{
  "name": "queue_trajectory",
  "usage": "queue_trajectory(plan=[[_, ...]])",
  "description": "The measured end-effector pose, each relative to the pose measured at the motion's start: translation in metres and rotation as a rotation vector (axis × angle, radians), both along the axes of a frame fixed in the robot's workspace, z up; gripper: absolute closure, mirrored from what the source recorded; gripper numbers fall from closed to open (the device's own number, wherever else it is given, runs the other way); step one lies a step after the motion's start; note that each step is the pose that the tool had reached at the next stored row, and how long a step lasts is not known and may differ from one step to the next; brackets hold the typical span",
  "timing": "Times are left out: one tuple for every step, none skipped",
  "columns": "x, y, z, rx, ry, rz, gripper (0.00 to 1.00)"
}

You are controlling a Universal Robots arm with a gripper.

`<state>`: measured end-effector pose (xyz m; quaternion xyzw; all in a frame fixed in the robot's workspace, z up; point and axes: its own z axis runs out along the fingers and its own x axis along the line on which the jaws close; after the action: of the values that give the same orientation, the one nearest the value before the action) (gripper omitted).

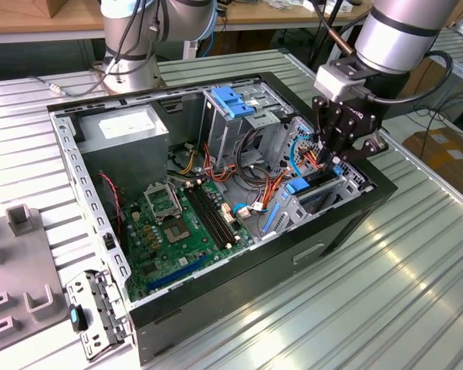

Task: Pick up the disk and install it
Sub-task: 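Insert the first disk wire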

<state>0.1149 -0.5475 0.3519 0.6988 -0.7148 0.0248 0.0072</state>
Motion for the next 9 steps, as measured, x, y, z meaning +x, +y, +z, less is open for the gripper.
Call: queue_trajectory(plan=[[0.0000, 0.0000, 0.0028, -0.0001, 0.0000, 0.000, 0.76], [0.0000, 0.0000, 0.0046, 0.0001, -0.0001, 0.000, 0.76], [0.0000, 0.0000, 0.0062, 0.0000, -0.0002, 0.000, 0.76], [0.0000, 0.0000, 0.0075, -0.0001, -0.0002, 0.000, 0.76], [0.0000, 0.0000, 0.0079, 0.0000, -0.0002, 0.000, 0.76], [0.0000, 0.0000, 0.0078, 0.0001, -0.0002, 0.000, 0.76], [0.0000, 0.0000, 0.0078, 0.0002, -0.0002, 0.000, 0.76], [0.0000, 0.0000, 0.0079, 0.0001, -0.0002, 0.000, 0.78], [0.0000, 0.0000, 0.0079, 0.0002, -0.0002, 0.000, 0.84]])
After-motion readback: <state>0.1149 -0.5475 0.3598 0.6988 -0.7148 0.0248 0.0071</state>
